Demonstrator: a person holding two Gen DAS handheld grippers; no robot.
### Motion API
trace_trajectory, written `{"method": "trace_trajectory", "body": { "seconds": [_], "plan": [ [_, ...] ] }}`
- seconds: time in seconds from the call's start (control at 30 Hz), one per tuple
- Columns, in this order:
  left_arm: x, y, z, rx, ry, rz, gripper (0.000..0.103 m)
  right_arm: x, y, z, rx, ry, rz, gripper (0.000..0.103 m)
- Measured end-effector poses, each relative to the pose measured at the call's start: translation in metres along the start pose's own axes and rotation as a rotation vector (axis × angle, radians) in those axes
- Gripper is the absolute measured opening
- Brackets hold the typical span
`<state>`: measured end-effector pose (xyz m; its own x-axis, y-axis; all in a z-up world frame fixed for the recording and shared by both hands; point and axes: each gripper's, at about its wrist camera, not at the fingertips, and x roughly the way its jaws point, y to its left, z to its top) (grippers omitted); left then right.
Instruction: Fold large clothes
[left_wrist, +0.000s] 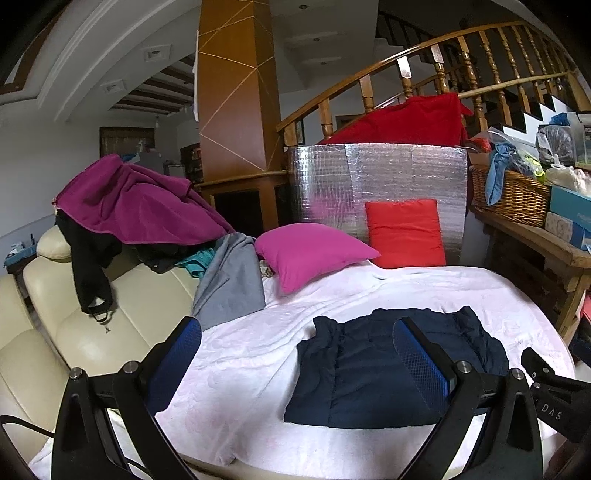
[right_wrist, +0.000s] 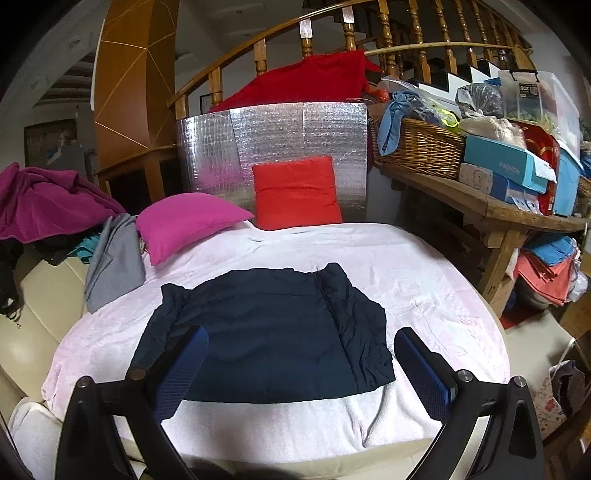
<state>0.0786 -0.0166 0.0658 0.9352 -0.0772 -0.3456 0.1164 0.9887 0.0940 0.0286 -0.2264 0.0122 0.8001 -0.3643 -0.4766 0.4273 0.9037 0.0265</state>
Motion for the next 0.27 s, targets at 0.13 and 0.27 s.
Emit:
{"method": "trace_trajectory", "body": {
  "seconds": [0.13, 0.27],
  "plan": [
    [0.012, 0.002, -0.001, -0.003, 0.005, -0.017, 0.103, 0.003, 0.004, 0.002, -0.007, -0.001, -0.016, 0.102],
    [0.039, 0.014, -0.003, -0.044, 0.035, -0.032, 0.103, 0.019, -0.002, 0.009, -0.006, 0.027, -0.004, 0.102]
  ]
}}
